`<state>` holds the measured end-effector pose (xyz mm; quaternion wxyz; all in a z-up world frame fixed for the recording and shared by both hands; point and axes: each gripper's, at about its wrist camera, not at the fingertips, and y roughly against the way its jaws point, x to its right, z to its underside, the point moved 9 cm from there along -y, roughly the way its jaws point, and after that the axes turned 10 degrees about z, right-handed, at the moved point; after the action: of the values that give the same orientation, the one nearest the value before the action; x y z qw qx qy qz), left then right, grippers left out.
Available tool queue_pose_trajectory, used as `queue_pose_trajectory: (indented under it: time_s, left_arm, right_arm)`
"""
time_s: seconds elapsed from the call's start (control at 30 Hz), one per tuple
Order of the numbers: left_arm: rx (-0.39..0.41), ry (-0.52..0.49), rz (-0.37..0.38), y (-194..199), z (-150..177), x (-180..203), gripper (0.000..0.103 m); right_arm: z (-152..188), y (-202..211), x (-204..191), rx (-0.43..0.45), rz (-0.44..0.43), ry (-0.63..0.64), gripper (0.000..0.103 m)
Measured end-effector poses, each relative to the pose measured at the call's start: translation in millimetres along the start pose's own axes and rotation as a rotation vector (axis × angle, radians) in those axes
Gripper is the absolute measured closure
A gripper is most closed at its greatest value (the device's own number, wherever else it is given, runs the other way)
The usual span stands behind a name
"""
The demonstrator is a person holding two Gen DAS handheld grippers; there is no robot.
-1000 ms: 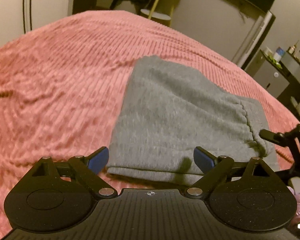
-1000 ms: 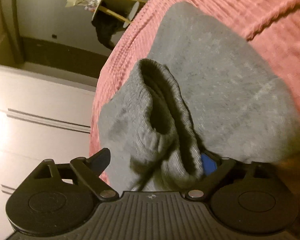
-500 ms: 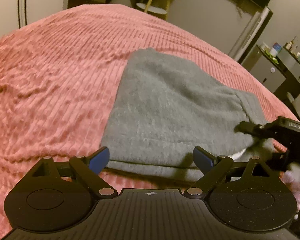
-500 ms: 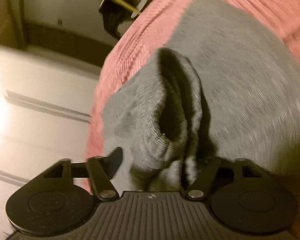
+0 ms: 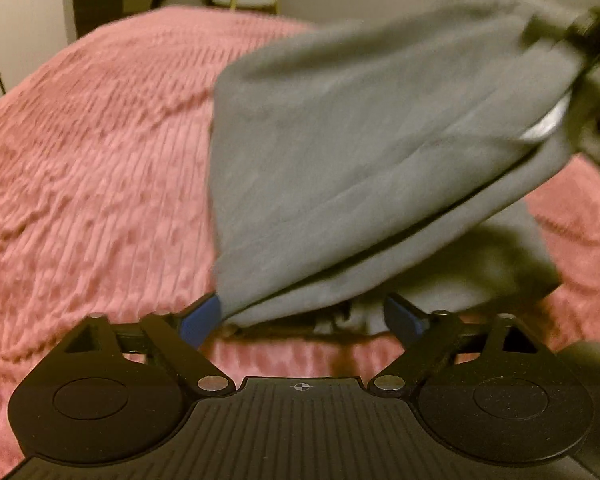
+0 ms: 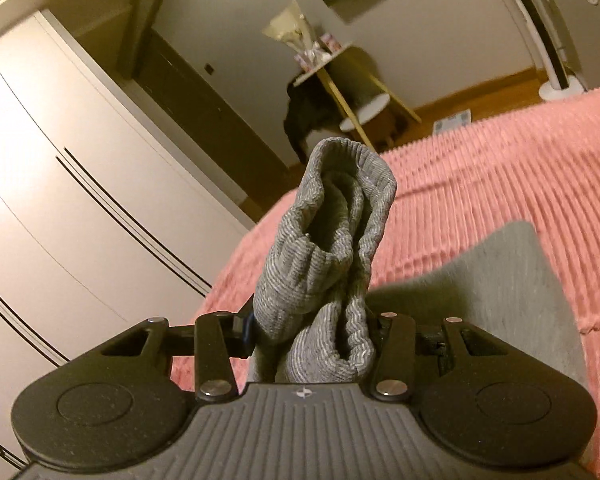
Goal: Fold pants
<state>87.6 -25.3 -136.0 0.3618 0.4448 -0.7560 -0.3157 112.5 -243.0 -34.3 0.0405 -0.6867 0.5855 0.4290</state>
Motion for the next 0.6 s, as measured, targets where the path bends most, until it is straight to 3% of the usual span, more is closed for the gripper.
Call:
queue_pose_trajectory:
  time_s: [0.07, 0.17, 0.27, 0.3, 0.37, 0.43, 0.5, 0.6]
  left_arm:
    - [-0.052, 0.029, -0.025, -10.0, 3.5, -7.4, 0.036]
    - [-0.044, 0.095, 0.0, -9.6, 4.8, -17.3, 0.043]
    - [-0.042, 0.154, -0.004, -7.4, 9.0, -27.5, 0.053]
    - [-0.048, 0.175, 0.006, -6.5, 10.4, -29.6, 0.054]
    - [-0.028, 0.2, 0.035, 0.2, 9.5, -31.2, 0.052]
    - [0.015, 0.208, 0.079, 11.3, 7.5, -30.3, 0.051]
    - [0.095, 0.192, 0.122, 27.9, 2.9, -24.8, 0.044]
    - [0.177, 0.17, 0.116, 43.5, -4.4, -20.3, 0.036]
  right_arm:
    - [-3.7, 6.6, 2.7, 0.032, 0.006, 0.002, 0.059]
    - [0.9, 14.5, 20.1, 0.042, 0.047, 0.015, 0.059]
    - [11.9, 7.4, 43.8, 0.015, 0.153, 0.077, 0.057]
    - [17.0, 6.3, 53.3, -0.001, 0.201, 0.102, 0.052]
    - [26.3, 10.5, 81.8, -0.013, 0.332, 0.126, 0.045]
    - [34.4, 23.7, 100.9, 0.006, 0.384, 0.101, 0.045]
    - [43.8, 34.9, 110.7, -0.002, 0.34, 0.009, 0.045]
    - [60.0, 43.8, 111.5, -0.015, 0.265, -0.076, 0.045]
